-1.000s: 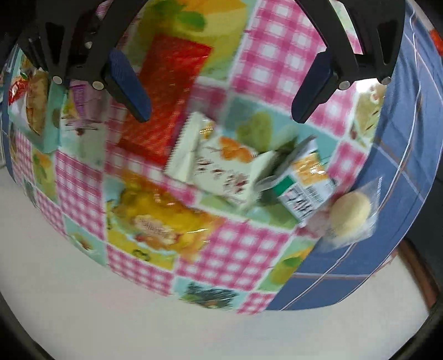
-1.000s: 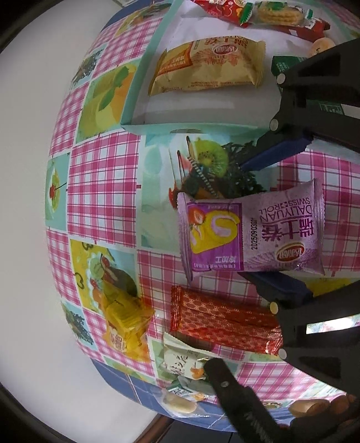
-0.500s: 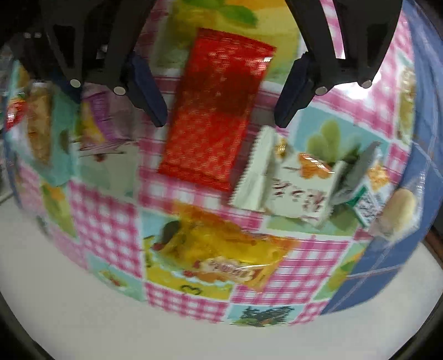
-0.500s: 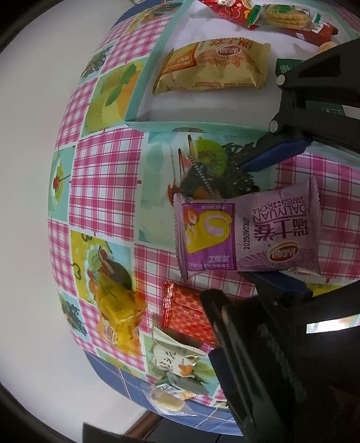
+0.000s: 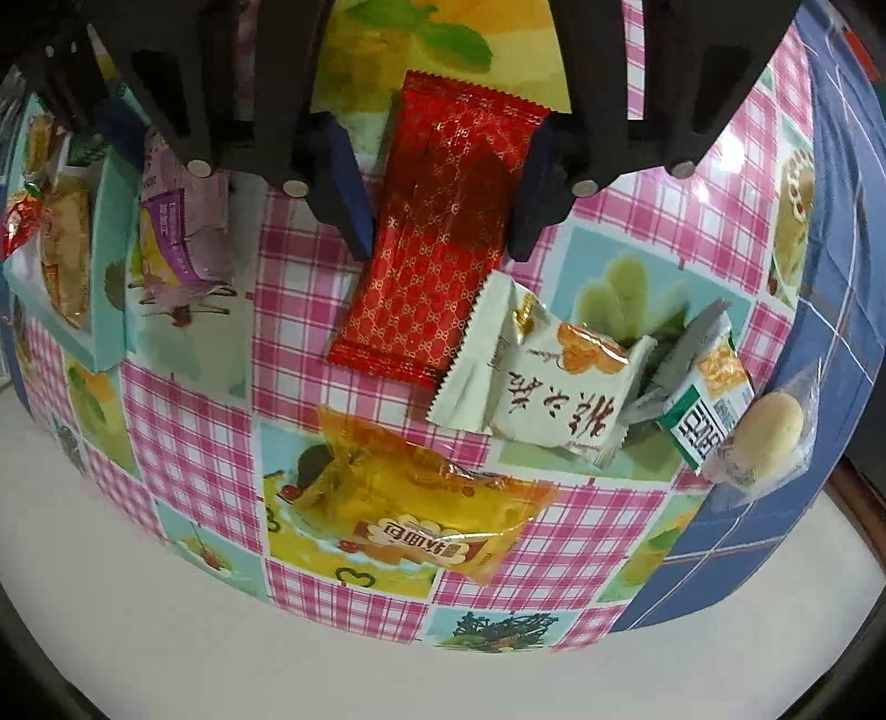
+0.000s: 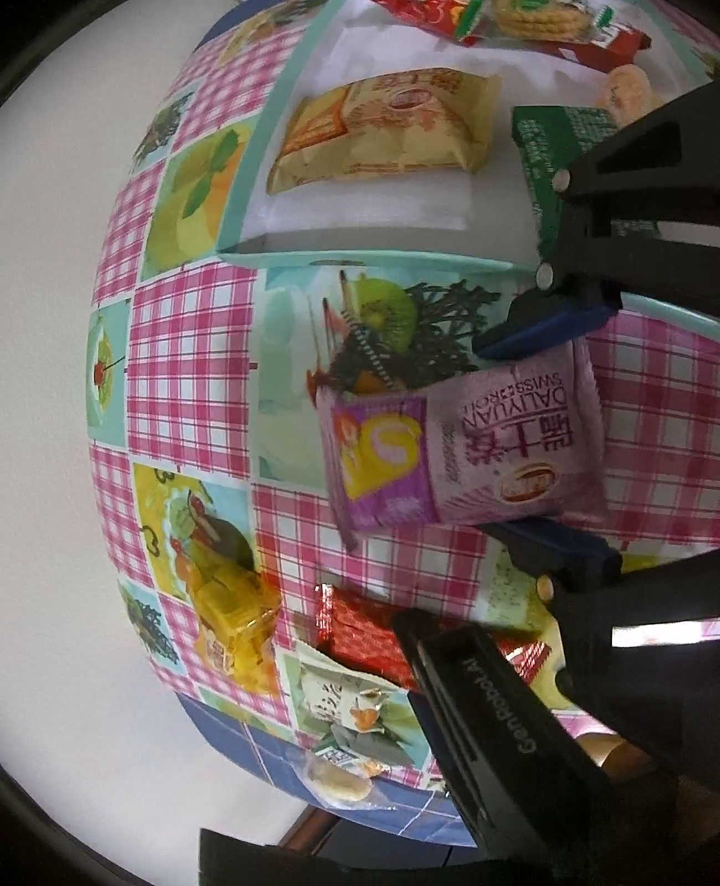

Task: Organize snacks
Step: 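Grasp the red wrapper with the left tool while the right grasps the purple roll pack, then carry the red wrapper and purple roll pack in both tools over the white tray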

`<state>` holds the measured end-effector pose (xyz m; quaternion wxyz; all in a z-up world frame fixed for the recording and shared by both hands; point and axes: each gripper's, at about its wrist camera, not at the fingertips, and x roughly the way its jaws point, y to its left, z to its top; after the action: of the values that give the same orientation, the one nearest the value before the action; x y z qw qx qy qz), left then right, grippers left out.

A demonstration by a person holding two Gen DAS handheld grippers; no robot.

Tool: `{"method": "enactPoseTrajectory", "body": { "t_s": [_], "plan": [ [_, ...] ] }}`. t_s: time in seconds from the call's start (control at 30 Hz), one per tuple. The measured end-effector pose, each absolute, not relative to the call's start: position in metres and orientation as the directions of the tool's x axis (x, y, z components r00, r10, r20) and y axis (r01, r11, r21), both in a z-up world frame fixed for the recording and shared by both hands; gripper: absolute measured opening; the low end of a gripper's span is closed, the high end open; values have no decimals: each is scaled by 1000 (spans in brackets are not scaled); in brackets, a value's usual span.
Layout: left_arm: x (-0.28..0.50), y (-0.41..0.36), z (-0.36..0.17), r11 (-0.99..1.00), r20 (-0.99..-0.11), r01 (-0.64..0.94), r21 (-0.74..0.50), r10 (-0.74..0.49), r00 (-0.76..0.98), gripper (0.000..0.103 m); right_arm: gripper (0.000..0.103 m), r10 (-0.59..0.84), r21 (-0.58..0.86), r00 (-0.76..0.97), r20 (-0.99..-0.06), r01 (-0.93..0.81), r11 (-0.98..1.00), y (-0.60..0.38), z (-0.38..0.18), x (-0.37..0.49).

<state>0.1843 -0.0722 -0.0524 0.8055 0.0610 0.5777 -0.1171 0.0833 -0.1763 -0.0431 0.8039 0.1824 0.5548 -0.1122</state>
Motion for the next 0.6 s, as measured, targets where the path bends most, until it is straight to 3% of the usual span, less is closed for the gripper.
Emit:
{"method": "enactPoseTrajectory", "body": {
  "t_s": [0.43,0.6],
  "plan": [
    [142,-67,-49,970,-950,228,-86,-149,275,46,43,73,240,404,-912,381,893,-178,-19,52],
    [129,-51,-43,968,-944,194,-160,-208,257,46,42,82,256,428,-900,368,894,-173,-6,44]
  ]
}}
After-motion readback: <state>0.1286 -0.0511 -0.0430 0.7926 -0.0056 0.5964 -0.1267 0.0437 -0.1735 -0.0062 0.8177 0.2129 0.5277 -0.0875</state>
